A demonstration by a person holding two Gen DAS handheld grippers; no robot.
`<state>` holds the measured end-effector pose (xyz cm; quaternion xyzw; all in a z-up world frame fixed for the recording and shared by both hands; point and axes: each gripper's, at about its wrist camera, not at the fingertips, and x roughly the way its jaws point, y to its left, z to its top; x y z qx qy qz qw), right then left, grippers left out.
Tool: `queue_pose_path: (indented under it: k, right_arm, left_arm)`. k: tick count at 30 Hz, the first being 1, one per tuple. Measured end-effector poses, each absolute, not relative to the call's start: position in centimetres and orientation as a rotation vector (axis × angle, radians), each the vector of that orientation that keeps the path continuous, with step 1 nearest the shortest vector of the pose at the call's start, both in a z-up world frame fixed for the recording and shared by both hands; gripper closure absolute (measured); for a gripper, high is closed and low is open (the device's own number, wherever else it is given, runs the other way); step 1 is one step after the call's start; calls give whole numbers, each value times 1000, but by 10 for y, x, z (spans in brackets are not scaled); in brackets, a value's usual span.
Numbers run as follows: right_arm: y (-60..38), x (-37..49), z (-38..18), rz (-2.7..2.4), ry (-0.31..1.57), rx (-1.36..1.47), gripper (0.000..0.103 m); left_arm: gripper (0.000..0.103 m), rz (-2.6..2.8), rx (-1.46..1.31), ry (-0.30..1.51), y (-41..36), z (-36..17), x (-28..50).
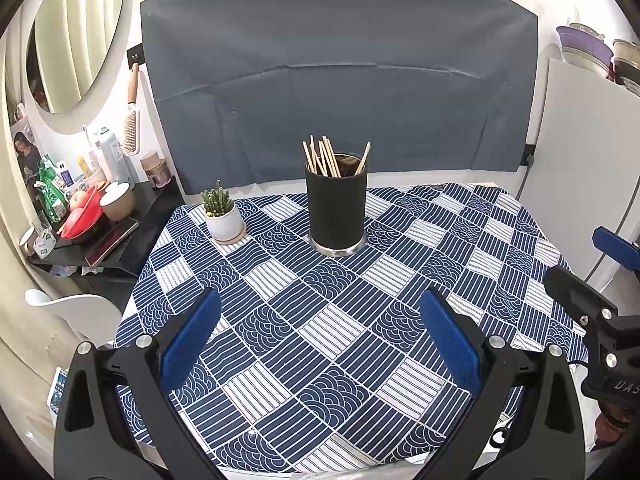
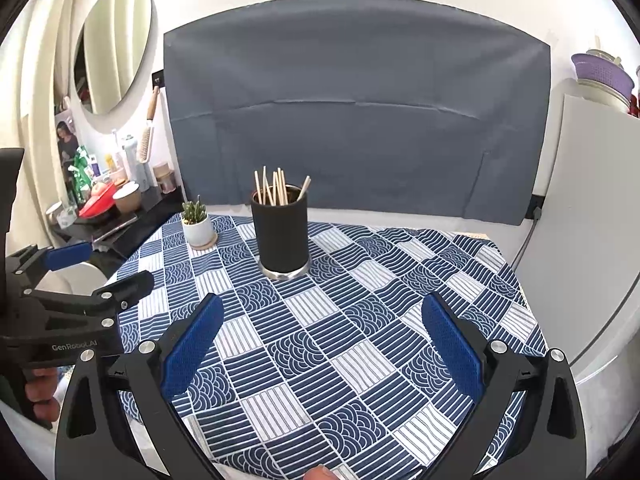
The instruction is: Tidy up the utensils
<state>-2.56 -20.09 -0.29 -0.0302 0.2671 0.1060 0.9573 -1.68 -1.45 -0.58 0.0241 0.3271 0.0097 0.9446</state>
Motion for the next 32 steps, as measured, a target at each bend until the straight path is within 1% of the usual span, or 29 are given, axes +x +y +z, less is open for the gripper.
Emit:
queue_pose_path:
  k: [24,32]
  right_arm:
    - [-204,-53,4,201,507,-64,8]
    - [-207,-61,2,196,515,-62,8]
  left_arm:
    - [6,15,30,638,-17,-1,-41]
    - [6,-4,7,654,-14,-4,-47]
